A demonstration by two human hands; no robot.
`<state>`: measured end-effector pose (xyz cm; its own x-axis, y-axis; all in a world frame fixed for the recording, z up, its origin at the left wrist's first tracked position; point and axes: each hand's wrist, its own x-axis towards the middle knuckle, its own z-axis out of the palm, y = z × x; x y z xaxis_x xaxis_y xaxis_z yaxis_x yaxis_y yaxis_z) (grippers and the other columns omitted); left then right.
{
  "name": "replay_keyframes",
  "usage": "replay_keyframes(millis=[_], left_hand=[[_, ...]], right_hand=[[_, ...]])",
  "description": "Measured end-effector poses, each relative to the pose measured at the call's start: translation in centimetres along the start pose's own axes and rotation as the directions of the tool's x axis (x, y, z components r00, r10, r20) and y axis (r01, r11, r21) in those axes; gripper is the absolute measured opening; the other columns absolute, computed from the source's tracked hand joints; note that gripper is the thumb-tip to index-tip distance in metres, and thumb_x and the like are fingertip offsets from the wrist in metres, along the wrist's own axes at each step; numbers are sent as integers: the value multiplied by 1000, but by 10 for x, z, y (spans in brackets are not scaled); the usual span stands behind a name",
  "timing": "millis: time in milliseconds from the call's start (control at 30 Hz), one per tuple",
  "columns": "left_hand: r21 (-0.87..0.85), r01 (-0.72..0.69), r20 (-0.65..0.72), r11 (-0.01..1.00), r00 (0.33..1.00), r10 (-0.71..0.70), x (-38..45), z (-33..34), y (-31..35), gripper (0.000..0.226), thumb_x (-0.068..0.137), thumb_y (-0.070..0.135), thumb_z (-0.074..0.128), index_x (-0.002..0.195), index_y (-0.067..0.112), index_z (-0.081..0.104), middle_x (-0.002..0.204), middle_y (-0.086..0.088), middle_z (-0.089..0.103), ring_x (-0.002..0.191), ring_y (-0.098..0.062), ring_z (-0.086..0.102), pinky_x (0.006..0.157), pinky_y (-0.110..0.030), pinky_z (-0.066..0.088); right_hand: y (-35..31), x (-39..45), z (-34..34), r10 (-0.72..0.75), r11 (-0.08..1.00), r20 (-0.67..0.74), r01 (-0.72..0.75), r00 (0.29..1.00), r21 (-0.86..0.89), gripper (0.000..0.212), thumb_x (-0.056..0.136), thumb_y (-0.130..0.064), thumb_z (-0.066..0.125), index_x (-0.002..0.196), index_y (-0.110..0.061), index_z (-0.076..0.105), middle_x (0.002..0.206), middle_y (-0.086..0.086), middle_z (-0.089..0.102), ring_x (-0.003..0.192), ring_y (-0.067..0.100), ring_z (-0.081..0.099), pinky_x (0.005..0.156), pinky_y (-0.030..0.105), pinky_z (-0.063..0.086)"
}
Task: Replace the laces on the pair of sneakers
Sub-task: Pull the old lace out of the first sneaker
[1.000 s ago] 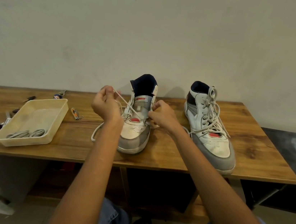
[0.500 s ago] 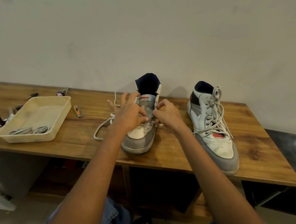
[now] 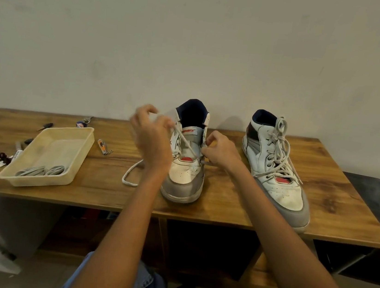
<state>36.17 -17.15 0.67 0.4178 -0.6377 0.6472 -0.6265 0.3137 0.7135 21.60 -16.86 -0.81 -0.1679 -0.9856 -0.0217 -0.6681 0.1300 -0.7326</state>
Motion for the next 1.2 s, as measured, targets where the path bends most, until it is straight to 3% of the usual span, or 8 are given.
replay_keyframes(millis=[100,233,367,533,600,1000,1100,1200], left_hand=[[-171,68,-261,983,959,-112,27,-18,-1,19,86,14,54,88,1,68,111,-17,52,93,-22,49,74,-2,37],[-335,404,106,851,914,-392,20,-8,-4,20,98,12,42,111,3,54,102,-10,60,83,-21,60,71,-16,52],[109,-18,405,994,914,-28,6,-2,1,21,100,20,38,111,18,56,86,2,57,67,-12,52,48,-22,38],[202,-290,811,935,585,6,-6,2,-4,28,86,40,61,113,33,64,119,0,51,103,-15,50,72,-23,37],[249,-332,844,910,535,-35,-9,4,-6,30,82,36,67,112,32,66,124,-3,45,113,-21,44,86,-31,41],[122,-356,651,927,733,195,-21,10,-13,19,84,23,65,95,10,71,109,-4,62,99,-19,55,79,-34,47],[55,-231,425,971,886,187,-14,10,-14,20,89,22,55,91,7,68,101,0,61,84,-17,59,63,-18,45],[5,-74,11,997,997,74,8,1,-9,33,90,27,45,89,3,67,103,-8,60,79,-10,52,53,-6,33]], right_hand=[[4,1,0,-6,1000,21,6,1000,21,16,82,-22,60,96,-23,51,93,-4,55,93,22,60,85,45,53],[2,2,5,-7,1000,16,7,1000,24,16,80,-23,61,91,-25,49,95,-2,57,93,23,61,84,46,53],[1,2,6,-8,999,22,7,1000,38,17,81,-24,62,91,-24,48,96,0,58,93,24,61,85,45,53],[2,2,5,-31,999,20,31,999,42,18,81,-25,64,90,-24,48,94,0,58,91,24,62,84,45,54],[1,2,5,-33,998,16,32,999,47,18,80,-22,63,88,-24,47,92,-1,56,91,25,62,83,45,53],[2,1,4,-38,999,-9,38,999,2,15,83,-19,59,85,-26,45,91,1,59,89,25,61,79,44,52],[2,1,0,-51,999,36,51,998,-14,15,85,-15,58,87,-23,46,89,1,58,86,24,60,77,41,52],[1,0,-2,-48,999,41,48,998,-14,16,83,-17,59,84,-26,45,90,1,58,86,23,59,78,42,52]])
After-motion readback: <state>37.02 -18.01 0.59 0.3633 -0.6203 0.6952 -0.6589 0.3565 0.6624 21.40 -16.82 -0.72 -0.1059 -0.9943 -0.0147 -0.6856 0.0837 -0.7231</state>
